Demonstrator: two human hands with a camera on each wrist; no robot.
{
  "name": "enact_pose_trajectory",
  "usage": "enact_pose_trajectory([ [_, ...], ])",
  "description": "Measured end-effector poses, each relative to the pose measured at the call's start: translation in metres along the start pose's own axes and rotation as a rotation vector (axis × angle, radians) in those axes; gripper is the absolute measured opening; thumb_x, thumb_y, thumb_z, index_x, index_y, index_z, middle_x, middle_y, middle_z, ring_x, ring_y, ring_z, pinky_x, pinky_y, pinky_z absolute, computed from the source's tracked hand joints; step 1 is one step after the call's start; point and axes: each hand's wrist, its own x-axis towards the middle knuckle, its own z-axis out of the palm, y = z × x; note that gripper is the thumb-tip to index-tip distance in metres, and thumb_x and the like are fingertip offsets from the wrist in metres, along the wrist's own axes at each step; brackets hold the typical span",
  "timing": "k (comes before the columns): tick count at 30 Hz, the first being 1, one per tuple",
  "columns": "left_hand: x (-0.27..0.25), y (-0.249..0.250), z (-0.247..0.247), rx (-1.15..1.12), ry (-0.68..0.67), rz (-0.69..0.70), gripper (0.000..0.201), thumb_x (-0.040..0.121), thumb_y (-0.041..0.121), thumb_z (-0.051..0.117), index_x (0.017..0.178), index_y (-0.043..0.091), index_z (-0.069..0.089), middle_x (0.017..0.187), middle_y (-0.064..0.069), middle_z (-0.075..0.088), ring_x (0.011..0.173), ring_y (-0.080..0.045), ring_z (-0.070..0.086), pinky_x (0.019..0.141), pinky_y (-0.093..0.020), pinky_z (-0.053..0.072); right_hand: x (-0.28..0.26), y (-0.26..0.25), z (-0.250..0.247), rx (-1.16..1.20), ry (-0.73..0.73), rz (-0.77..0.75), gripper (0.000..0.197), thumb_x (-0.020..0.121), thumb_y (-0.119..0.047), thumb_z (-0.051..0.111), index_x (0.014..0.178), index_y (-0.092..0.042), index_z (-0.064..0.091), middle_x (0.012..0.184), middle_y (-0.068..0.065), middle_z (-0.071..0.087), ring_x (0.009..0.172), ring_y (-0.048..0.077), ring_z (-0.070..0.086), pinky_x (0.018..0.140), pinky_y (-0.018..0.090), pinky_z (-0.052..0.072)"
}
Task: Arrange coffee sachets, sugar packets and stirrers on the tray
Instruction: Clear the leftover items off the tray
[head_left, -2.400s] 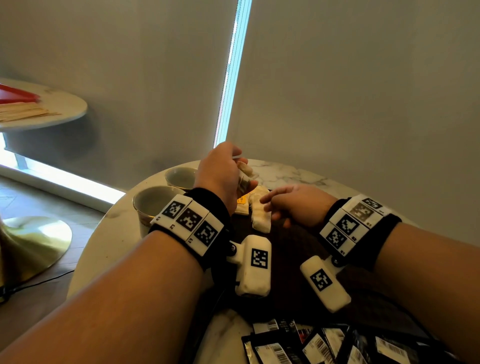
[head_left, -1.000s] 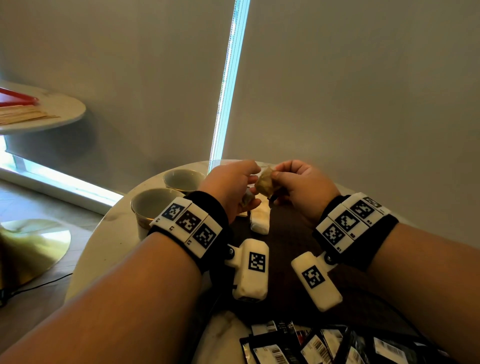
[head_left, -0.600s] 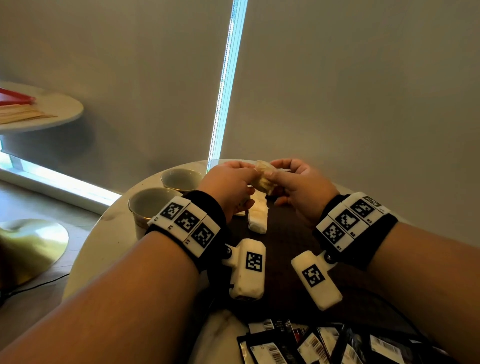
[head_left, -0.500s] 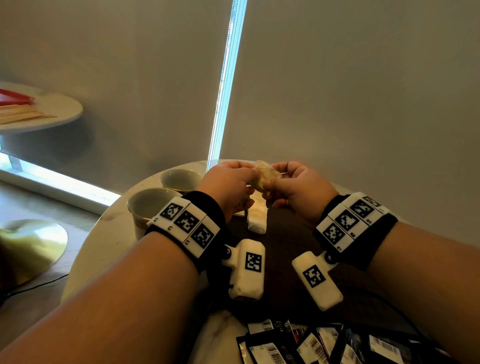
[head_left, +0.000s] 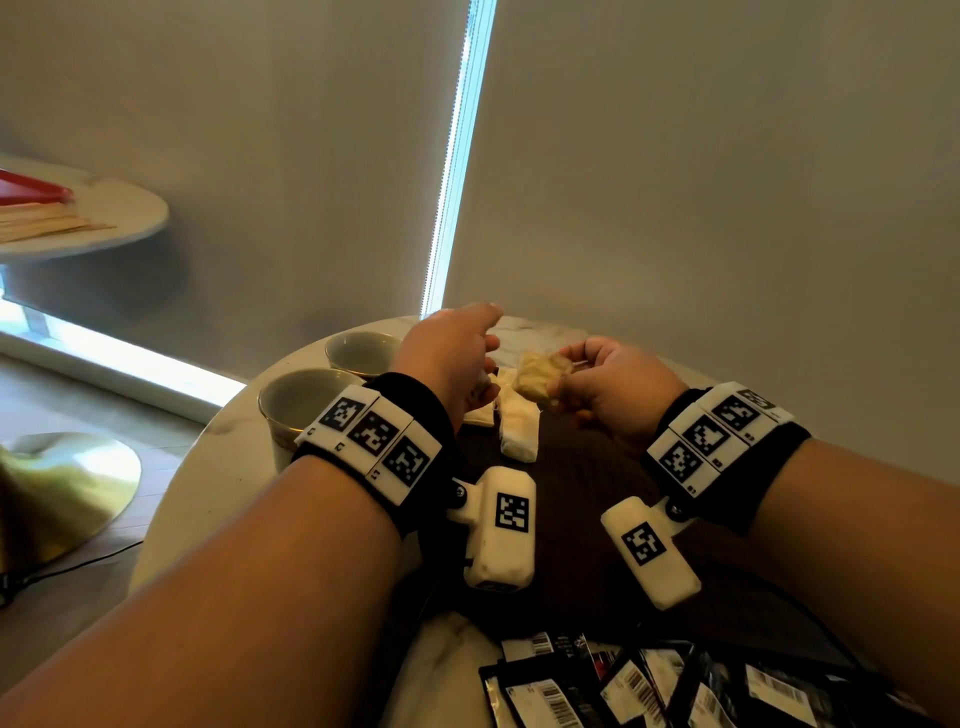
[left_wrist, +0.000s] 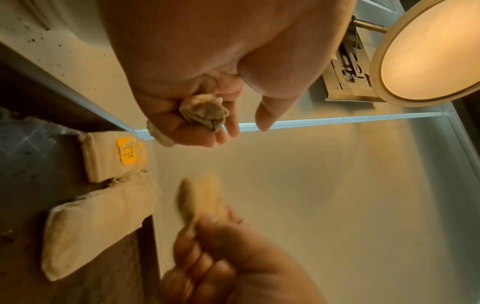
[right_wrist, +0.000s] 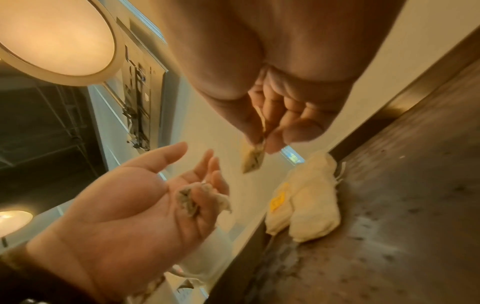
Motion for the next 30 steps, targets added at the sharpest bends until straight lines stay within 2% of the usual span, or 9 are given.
enact_pose_trajectory([
  [5, 0.002, 0.001, -0.003, -0.073, 0.029, -0.016, 0.019, 0.100, 0.033, 0.058, 0.110, 0.017, 0.062, 0.105, -0.004, 0.061, 0.088, -0.017, 0.056, 0.061, -0.031, 0.048, 0.001, 0.005, 0.002, -0.200, -0.153, 0.115, 0.034, 0.084, 0.007, 0.070, 0.110, -0.014, 0.064, 0.086, 0.010, 0.071, 0.067, 0.018, 0.068, 0.059, 0.031, 0.055],
  [10, 0.003, 0.001, -0.004, -0.039, 0.025, -0.001, 0.015, 0.100, 0.031, 0.055, 0.105, 0.019, 0.061, 0.105, -0.004, 0.061, 0.091, -0.019, 0.055, 0.067, -0.033, 0.049, -0.001, -0.001, 0.007, -0.299, -0.253, 0.224, 0.040, 0.089, 0.007, 0.066, 0.121, -0.016, 0.059, 0.089, 0.009, 0.071, 0.062, 0.014, 0.069, 0.054, 0.026, 0.056],
  [16, 0.004, 0.000, -0.003, -0.029, 0.032, 0.020, 0.011, 0.101, 0.030, 0.054, 0.099, 0.020, 0.061, 0.105, -0.002, 0.062, 0.086, -0.017, 0.056, 0.069, -0.032, 0.051, -0.002, -0.002, 0.011, -0.338, -0.294, 0.283, 0.042, 0.090, 0.008, 0.064, 0.126, -0.014, 0.058, 0.092, 0.010, 0.070, 0.068, 0.016, 0.069, 0.054, 0.024, 0.057],
  [20, 0.002, 0.002, -0.003, -0.024, 0.035, -0.017, 0.018, 0.100, 0.033, 0.056, 0.111, 0.019, 0.061, 0.109, -0.004, 0.062, 0.095, -0.019, 0.057, 0.071, -0.033, 0.052, 0.000, -0.002, 0.009, -0.328, -0.307, 0.314, 0.038, 0.091, 0.005, 0.064, 0.124, -0.011, 0.057, 0.092, 0.010, 0.071, 0.068, 0.017, 0.068, 0.065, 0.030, 0.059],
  [23, 0.001, 0.003, -0.003, -0.036, 0.041, -0.034, 0.022, 0.099, 0.034, 0.057, 0.114, 0.018, 0.061, 0.111, -0.005, 0.062, 0.095, -0.020, 0.057, 0.071, -0.033, 0.053, 0.001, -0.002, 0.004, -0.393, -0.262, 0.289, 0.031, 0.088, -0.006, 0.072, 0.115, -0.015, 0.060, 0.095, 0.007, 0.073, 0.074, 0.016, 0.067, 0.074, 0.034, 0.059],
  [25, 0.001, 0.003, -0.003, -0.034, 0.045, -0.027, 0.022, 0.099, 0.033, 0.057, 0.114, 0.018, 0.061, 0.109, -0.005, 0.061, 0.095, -0.020, 0.057, 0.072, -0.033, 0.053, 0.001, -0.001, 0.000, -0.432, -0.182, 0.231, 0.027, 0.086, -0.013, 0.076, 0.109, -0.019, 0.062, 0.095, 0.006, 0.072, 0.075, 0.016, 0.065, 0.070, 0.031, 0.057],
  [27, 0.001, 0.002, -0.003, -0.028, 0.051, -0.018, 0.021, 0.100, 0.033, 0.056, 0.114, 0.018, 0.061, 0.109, -0.004, 0.062, 0.095, -0.019, 0.057, 0.074, -0.033, 0.053, -0.001, -0.002, -0.003, -0.350, -0.108, 0.175, 0.020, 0.088, -0.010, 0.073, 0.104, -0.019, 0.064, 0.083, 0.000, 0.073, 0.068, 0.013, 0.063, 0.062, 0.027, 0.053],
  [28, 0.001, 0.002, -0.002, -0.027, 0.053, -0.019, 0.020, 0.100, 0.033, 0.055, 0.114, 0.019, 0.061, 0.109, -0.005, 0.062, 0.095, -0.020, 0.057, 0.075, -0.034, 0.054, -0.004, -0.003, -0.004, -0.298, -0.109, 0.158, 0.016, 0.090, -0.007, 0.069, 0.102, -0.017, 0.065, 0.080, -0.001, 0.073, 0.066, 0.012, 0.063, 0.060, 0.026, 0.052],
  [30, 0.001, 0.001, -0.002, -0.024, 0.051, -0.019, 0.020, 0.100, 0.033, 0.055, 0.113, 0.019, 0.061, 0.111, -0.005, 0.062, 0.096, -0.020, 0.057, 0.074, -0.033, 0.054, -0.011, -0.006, -0.005, -0.279, -0.197, 0.146, 0.012, 0.093, -0.004, 0.064, 0.100, -0.013, 0.068, 0.089, 0.004, 0.073, 0.074, 0.015, 0.065, 0.062, 0.027, 0.052],
])
